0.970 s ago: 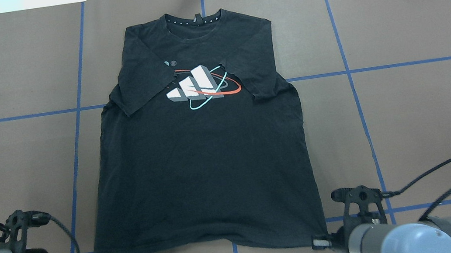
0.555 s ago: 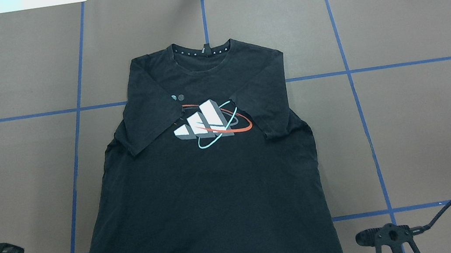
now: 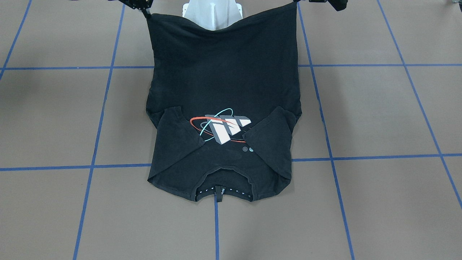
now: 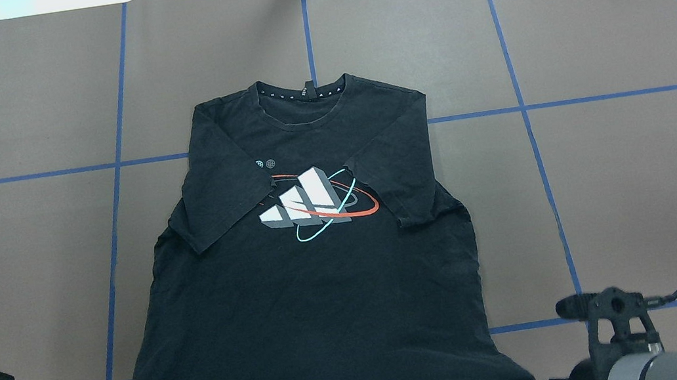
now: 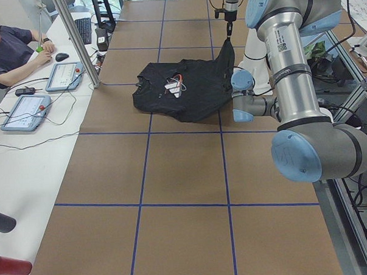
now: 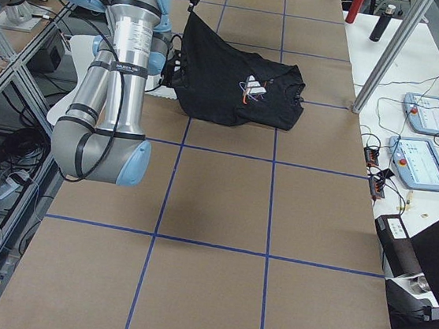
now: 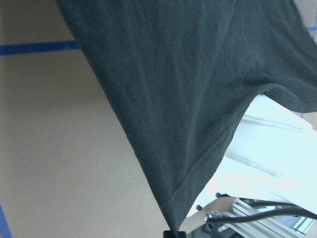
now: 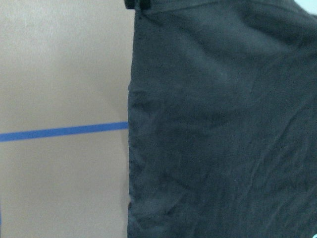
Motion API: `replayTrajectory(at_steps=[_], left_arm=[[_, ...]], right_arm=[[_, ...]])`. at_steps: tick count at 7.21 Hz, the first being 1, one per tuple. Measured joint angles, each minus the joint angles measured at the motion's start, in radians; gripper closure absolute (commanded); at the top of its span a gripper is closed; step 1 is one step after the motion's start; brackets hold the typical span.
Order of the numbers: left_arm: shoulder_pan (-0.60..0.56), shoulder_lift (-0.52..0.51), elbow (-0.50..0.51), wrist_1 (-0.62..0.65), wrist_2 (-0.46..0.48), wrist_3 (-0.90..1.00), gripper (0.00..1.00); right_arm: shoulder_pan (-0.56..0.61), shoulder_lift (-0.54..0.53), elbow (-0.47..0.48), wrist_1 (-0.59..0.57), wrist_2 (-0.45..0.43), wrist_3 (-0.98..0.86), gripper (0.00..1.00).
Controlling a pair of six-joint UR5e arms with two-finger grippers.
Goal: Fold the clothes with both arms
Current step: 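Lift the hem with both grippers and carry it over the shirt toward the collar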
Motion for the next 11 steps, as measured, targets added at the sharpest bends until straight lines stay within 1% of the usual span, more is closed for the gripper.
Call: replayTrajectory(at_steps=[4,5,7,8,9,11], left_arm=[[-0.306,-0.129,0.092,0.017,0.000,-0.003,1.00],[-0.362,-0.176,0.102,0.062,0.000,-0.001,1.00],[-0.454,-0.298,0.122,0.204,0.000,0.015,1.00],[-0.491,-0.357,0.162,0.243,0.001,0.032,1.00],[-0.527,-0.420,0.226,0.259,0.002,0.050,1.00],[-0.588,-0.545,0.375,0.268,0.003,0.064,1.00]], right_arm=[[0.221,0.056,-0.055,-0.041,0.000,-0.002,1.00],[0.262,0.103,-0.085,-0.062,0.001,-0.008,1.00],[0.345,0.223,-0.141,-0.155,0.011,-0.044,1.00],[0.395,0.265,-0.162,-0.189,0.039,-0.073,1.00],[0.447,0.302,-0.196,-0.204,0.071,-0.098,1.00],[0.544,0.405,-0.316,-0.211,0.120,-0.151,1.00]])
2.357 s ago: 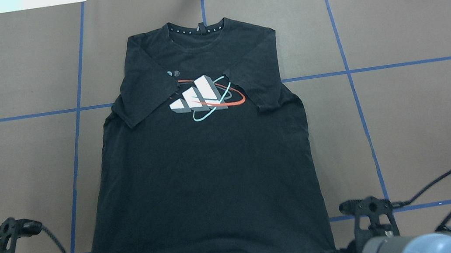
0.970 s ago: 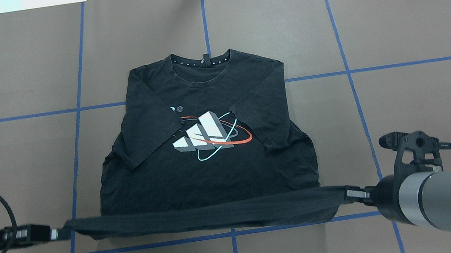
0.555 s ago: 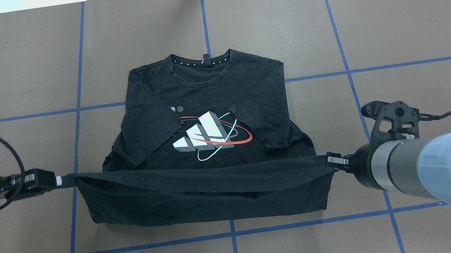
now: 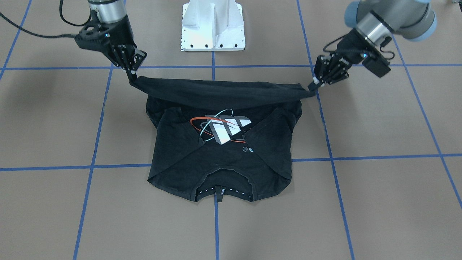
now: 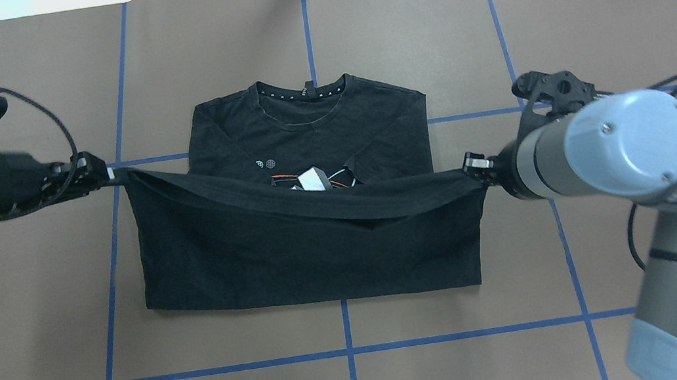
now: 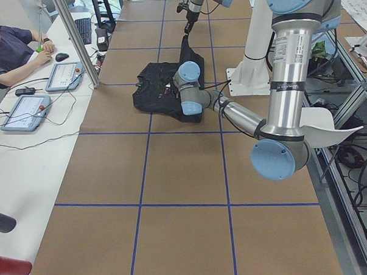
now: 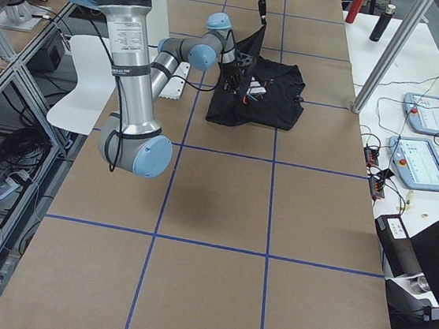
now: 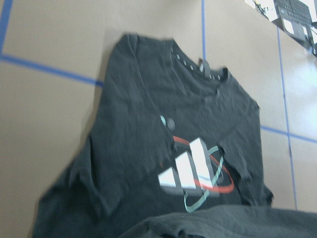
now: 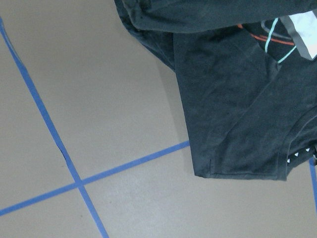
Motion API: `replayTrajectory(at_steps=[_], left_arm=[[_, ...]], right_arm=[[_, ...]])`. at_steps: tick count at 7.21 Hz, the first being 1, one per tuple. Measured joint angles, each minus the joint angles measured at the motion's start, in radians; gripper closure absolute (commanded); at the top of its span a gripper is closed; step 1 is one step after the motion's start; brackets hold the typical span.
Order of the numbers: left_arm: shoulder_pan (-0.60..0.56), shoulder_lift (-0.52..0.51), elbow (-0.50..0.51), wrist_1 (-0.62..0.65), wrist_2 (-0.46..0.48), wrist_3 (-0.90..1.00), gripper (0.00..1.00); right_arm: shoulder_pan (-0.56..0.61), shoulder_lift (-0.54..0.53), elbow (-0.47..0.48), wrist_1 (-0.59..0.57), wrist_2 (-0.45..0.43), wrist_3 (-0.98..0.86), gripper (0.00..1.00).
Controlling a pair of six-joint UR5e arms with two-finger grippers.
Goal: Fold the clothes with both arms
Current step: 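Lift the hem with both grippers and carry it over the shirt toward the collar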
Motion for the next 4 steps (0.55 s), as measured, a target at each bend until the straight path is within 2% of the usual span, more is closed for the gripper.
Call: replayTrajectory(at_steps=[4], left_arm=[[-0.042,-0.183,0.237,0.043,0.047,0.064,1.00]], right_arm=[[0.133,0.191,-0.274,0.007,0.060,-0.101,1.00]])
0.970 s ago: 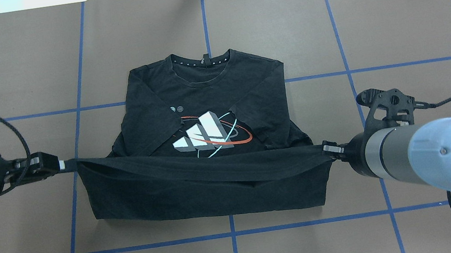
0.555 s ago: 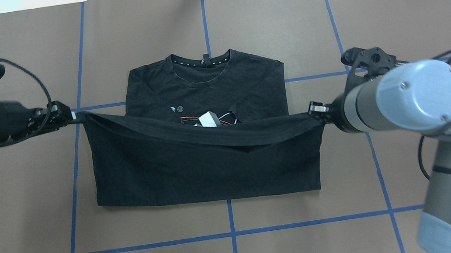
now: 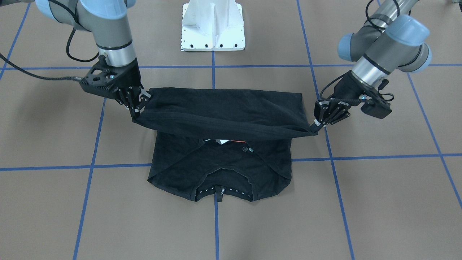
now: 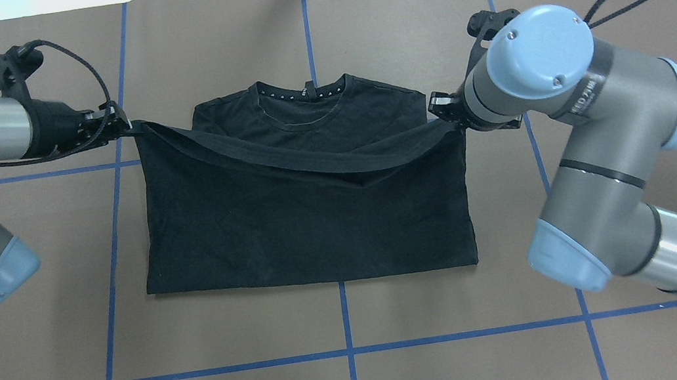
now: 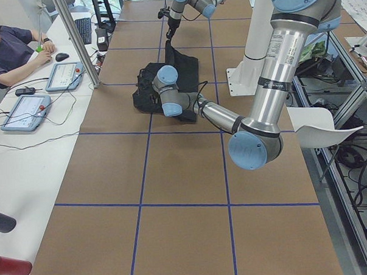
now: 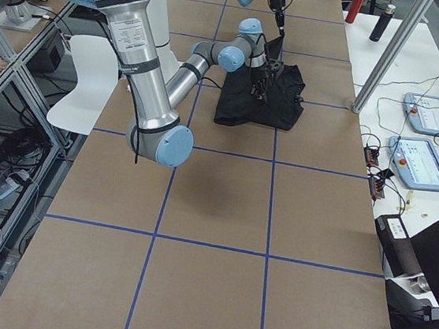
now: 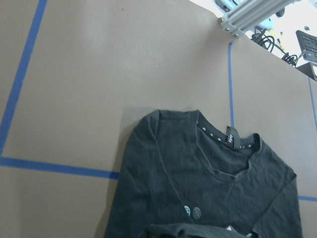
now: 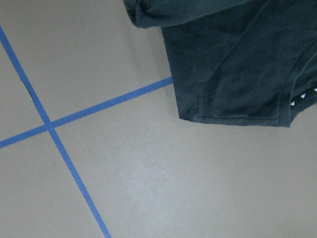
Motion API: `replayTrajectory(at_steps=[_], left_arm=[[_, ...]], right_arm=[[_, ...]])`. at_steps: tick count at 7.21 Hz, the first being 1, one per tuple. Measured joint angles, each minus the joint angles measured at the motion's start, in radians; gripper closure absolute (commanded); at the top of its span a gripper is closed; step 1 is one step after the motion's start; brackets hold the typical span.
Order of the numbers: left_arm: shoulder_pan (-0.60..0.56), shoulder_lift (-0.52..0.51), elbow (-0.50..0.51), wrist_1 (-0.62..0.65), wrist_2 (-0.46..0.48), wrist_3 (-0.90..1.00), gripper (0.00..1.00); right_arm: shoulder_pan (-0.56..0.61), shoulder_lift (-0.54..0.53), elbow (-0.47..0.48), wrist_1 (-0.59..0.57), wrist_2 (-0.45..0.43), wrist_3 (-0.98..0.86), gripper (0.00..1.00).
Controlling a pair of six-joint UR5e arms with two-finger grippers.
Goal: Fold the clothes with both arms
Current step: 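Lift the hem with both grippers and carry it over the shirt toward the collar, then lower the hem onto the collar edge and open both grippers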
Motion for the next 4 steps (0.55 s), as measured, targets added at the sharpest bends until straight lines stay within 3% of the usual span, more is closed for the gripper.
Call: replayTrajectory(at_steps=[4], left_arm=[[-0.004,-0.134,0.197,0.040,0.051,0.068,1.00]], right_arm=[[0.054,0.145,-0.270,0.039,0.025,-0.059,1.00]])
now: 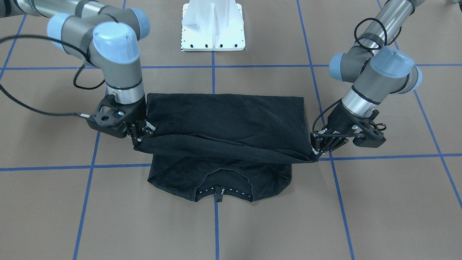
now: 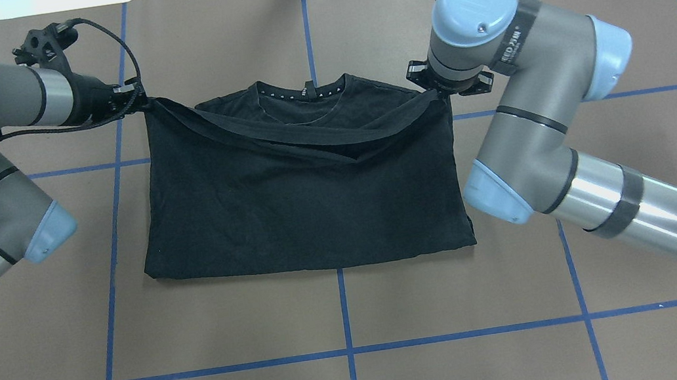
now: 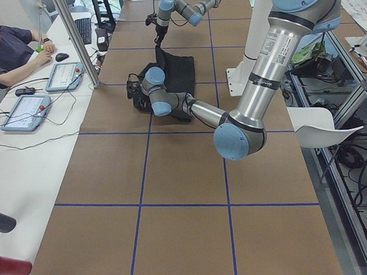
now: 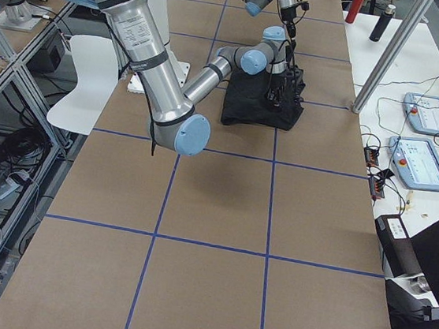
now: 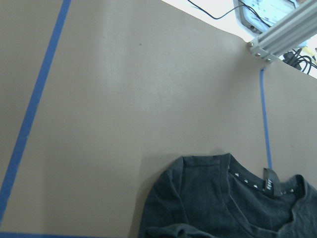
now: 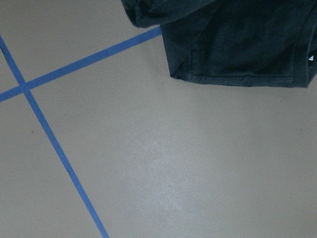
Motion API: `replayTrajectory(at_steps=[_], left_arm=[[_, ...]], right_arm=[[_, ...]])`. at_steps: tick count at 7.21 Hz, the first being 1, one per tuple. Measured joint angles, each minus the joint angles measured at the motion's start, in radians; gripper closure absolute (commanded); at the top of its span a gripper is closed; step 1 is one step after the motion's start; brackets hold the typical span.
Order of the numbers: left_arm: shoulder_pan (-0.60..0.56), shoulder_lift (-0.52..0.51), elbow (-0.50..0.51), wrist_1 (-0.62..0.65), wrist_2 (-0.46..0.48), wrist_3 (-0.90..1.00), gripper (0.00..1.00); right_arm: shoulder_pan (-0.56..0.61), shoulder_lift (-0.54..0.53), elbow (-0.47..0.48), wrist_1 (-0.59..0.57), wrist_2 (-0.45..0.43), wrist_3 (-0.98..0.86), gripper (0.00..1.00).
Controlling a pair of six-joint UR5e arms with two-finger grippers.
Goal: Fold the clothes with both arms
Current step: 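Lower the hem onto the collar edge and open both grippers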
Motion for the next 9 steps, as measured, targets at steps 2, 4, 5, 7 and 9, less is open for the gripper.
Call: replayTrajectory(at_steps=[2,4,5,7,9], left_arm=[[0.008,-0.054,0.101,-0.004,0.037,0.029,1.00],[0.017,-0.075,0.159,-0.006,0.063,0.084,1.00],[0.018,-0.079,0.175,-0.007,0.066,0.101,0.94],[0.019,-0.081,0.190,-0.009,0.066,0.115,0.50],[0.019,-0.078,0.191,-0.014,0.063,0.174,0.00]], right_arm=[[0.006,0.026,-0.140,0.113,0.002,-0.013,1.00],[0.015,0.028,-0.207,0.157,0.017,-0.055,1.00],[0.018,0.028,-0.225,0.161,0.023,-0.071,1.00],[0.021,0.028,-0.246,0.163,0.027,-0.101,1.00],[0.023,0.028,-0.249,0.163,0.031,-0.115,0.00]])
